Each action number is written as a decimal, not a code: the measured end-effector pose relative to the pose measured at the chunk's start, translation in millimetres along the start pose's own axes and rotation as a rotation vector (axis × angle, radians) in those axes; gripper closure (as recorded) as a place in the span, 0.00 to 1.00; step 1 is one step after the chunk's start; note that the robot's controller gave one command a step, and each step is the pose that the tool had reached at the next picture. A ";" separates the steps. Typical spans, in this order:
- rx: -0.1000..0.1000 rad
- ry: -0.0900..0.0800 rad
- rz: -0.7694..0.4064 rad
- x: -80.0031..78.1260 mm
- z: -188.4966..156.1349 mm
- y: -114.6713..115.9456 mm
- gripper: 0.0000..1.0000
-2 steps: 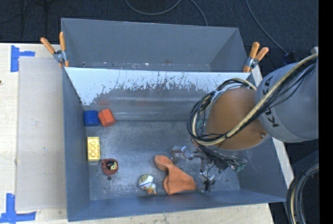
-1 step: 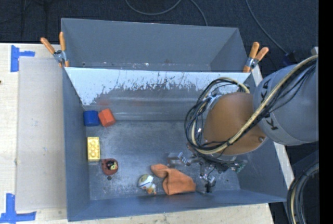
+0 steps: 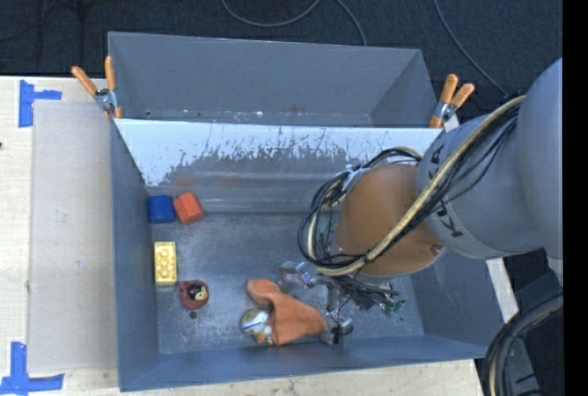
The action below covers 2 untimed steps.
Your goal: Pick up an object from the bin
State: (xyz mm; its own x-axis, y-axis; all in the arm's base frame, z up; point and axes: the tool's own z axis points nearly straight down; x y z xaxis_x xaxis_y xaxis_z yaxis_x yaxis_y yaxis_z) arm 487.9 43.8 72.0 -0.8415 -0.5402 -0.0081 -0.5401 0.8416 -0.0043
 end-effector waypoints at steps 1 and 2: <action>-0.007 0.005 -0.314 -29.4 2.2 58.0 1.00; -0.007 0.005 -0.315 -29.4 2.2 58.1 1.00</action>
Offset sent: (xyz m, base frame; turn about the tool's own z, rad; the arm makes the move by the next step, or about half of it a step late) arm 0.0000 0.0000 0.0000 0.0000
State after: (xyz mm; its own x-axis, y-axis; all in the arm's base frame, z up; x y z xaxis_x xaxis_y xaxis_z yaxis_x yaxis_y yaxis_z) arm 481.2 108.6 69.7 -0.6328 -0.7743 -0.0022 -0.7743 0.6328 0.0007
